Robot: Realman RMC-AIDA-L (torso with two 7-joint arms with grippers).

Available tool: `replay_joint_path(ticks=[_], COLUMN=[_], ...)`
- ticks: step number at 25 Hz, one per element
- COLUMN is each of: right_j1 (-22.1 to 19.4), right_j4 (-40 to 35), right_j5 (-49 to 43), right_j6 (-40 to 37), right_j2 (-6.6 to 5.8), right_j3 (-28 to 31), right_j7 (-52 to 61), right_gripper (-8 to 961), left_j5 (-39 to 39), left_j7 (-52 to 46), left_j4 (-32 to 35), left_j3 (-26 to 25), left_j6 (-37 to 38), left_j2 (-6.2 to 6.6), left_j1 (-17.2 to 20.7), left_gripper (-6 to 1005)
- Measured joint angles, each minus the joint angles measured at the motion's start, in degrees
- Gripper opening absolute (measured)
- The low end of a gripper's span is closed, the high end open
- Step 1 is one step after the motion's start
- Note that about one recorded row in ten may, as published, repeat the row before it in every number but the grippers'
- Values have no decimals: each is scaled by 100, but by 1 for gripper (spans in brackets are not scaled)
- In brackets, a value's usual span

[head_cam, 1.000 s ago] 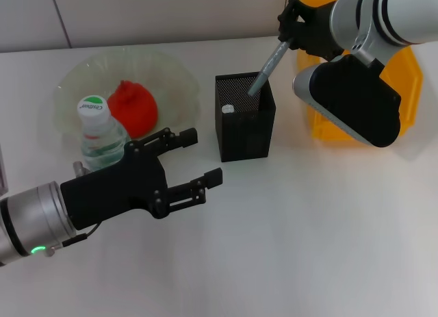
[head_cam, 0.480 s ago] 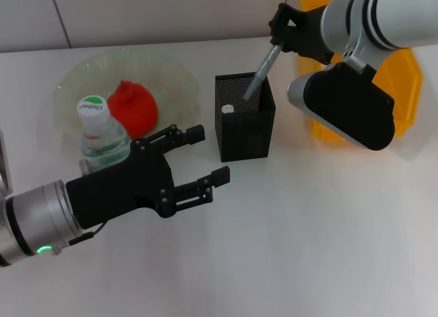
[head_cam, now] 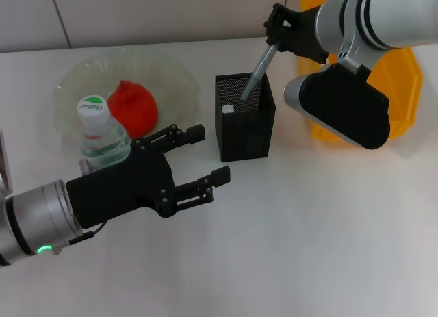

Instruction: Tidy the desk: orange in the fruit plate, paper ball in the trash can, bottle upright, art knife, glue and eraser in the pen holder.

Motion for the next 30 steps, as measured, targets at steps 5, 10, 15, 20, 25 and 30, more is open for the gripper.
replay_joint_path(ticks=[5, 10, 15, 20, 25, 30], right_j1=[7, 11, 18, 19, 13, -2], right_j4=[106, 210, 241, 258, 301, 307], right_j5=[0, 0, 0, 0, 0, 6], right_j6=[117, 307, 372, 401, 410, 481], right_j2=[8, 9, 14, 22, 27, 27], right_j3=[-63, -125, -137, -144, -184, -216], right_j7=[-3, -4, 11, 24, 23, 46], right_gripper=[125, 124, 123, 123, 122, 164], left_j5=[-6, -44, -68, -70, -71, -71], left_j7=[38, 70, 71, 71, 71, 71], left_j4=[-6, -9, -9, -9, 1, -2], left_j3=[0, -1, -1, -1, -1, -1], left_j6=[5, 12, 13, 12, 10, 12], left_j2=[0, 0, 0, 0, 0, 0], left_j1=[13, 35, 43, 41, 52, 53], left_gripper=[791, 791, 791, 791, 791, 791])
